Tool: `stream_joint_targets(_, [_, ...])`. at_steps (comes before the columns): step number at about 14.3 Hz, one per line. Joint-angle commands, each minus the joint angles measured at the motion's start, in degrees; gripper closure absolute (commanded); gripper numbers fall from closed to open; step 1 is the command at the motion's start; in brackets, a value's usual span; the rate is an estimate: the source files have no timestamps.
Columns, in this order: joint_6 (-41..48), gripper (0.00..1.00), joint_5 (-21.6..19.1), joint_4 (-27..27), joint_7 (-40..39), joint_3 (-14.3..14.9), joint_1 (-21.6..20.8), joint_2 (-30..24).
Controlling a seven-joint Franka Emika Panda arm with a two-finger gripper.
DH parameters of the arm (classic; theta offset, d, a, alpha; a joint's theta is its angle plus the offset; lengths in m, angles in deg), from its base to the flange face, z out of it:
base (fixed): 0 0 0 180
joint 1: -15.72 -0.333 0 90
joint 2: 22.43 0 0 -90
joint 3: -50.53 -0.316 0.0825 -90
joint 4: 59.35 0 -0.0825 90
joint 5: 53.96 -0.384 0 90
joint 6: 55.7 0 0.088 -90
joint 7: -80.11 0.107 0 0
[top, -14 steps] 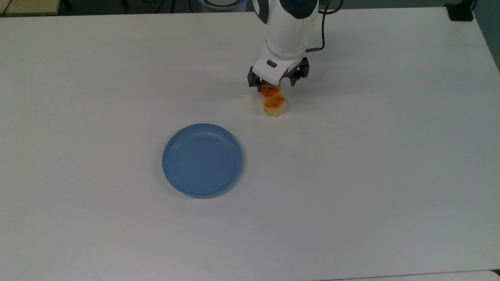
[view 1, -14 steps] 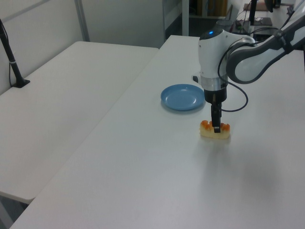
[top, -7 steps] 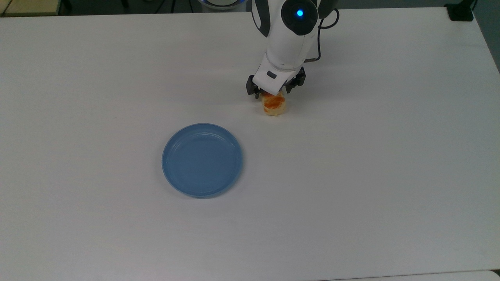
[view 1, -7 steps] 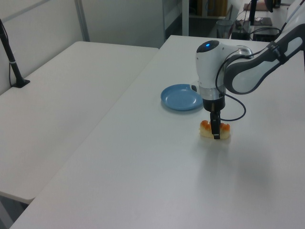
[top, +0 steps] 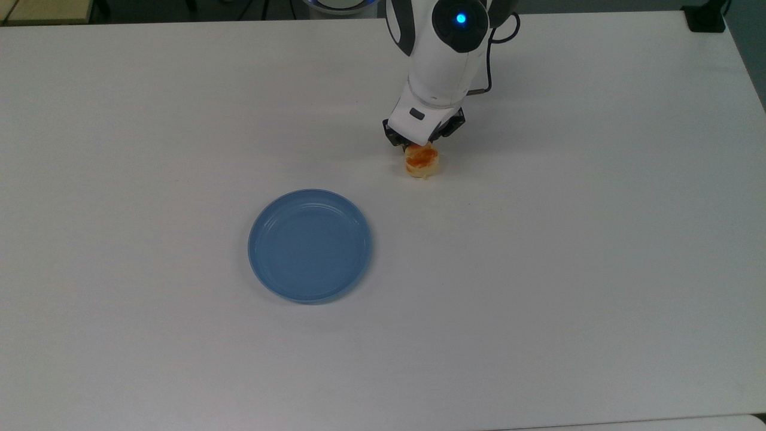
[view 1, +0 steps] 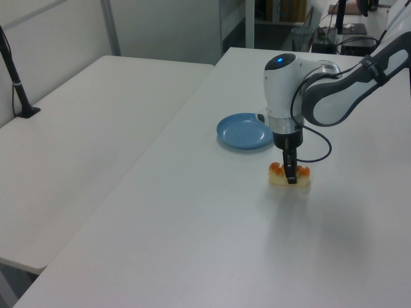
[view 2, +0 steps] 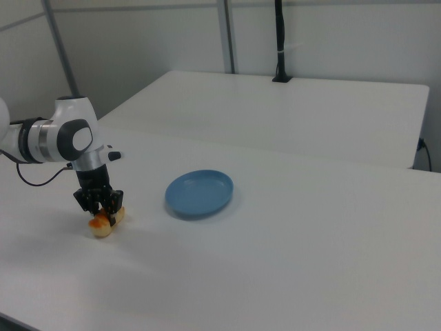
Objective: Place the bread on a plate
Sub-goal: 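Lower the gripper onto the bread and close it, then lift the bread and carry it over the blue plate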
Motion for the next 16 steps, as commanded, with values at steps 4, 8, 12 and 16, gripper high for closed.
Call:
stream_joint_targets(4, [4.19,0.59,1.15,6.32,-2.11,4.95,0.31,-4.27])
stream_joint_targets(8, [5.53,0.58,1.07,12.92,-6.79,7.61,4.17,-3.57])
stream_joint_targets(12, [6.49,0.54,0.98,18.89,-9.68,7.78,7.15,0.1])
stream_joint_targets(16, [6.32,0.48,0.28,26.63,-11.36,7.87,11.03,8.54])
